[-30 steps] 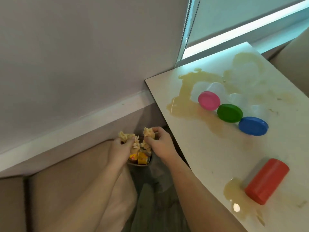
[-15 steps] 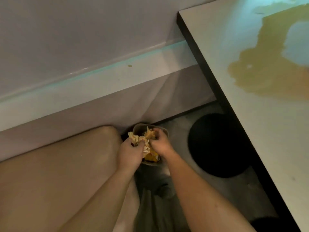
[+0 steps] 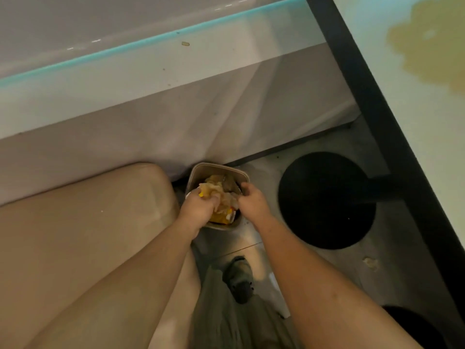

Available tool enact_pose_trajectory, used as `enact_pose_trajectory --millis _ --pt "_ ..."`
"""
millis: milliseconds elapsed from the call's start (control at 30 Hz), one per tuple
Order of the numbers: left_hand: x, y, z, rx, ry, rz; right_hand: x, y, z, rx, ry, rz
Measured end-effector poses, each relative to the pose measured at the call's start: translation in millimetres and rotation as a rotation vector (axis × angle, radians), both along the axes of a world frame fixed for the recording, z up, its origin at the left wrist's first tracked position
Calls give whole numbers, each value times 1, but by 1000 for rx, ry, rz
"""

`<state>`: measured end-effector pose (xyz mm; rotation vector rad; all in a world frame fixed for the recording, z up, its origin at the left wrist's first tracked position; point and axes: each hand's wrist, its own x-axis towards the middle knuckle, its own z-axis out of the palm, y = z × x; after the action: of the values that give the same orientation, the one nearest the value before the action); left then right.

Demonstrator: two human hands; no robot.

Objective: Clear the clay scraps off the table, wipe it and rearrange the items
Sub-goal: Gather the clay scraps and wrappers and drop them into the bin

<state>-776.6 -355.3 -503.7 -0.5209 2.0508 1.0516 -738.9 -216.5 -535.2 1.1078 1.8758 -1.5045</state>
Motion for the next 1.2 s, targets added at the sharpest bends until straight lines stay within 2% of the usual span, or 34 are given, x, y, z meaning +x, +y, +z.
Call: enact_pose_trajectory --millis 167,300,500,700,967,1200 --pt "4 -3 11 -41 131 52 -1 -5 30 109 35 192" --pt "1 -11 51 -67 214 115 3 -7 78 163 70 293" --pt "1 -2 153 -113 367 65 1 2 182 256 161 390" --pt "0 21 275 -80 517 -138 12 21 317 362 313 411" --pt "42 69 421 75 734 -364 98 82 461 539 541 154" --pt "152 140 472 260 785 -558 241 143 517 675 552 -111"
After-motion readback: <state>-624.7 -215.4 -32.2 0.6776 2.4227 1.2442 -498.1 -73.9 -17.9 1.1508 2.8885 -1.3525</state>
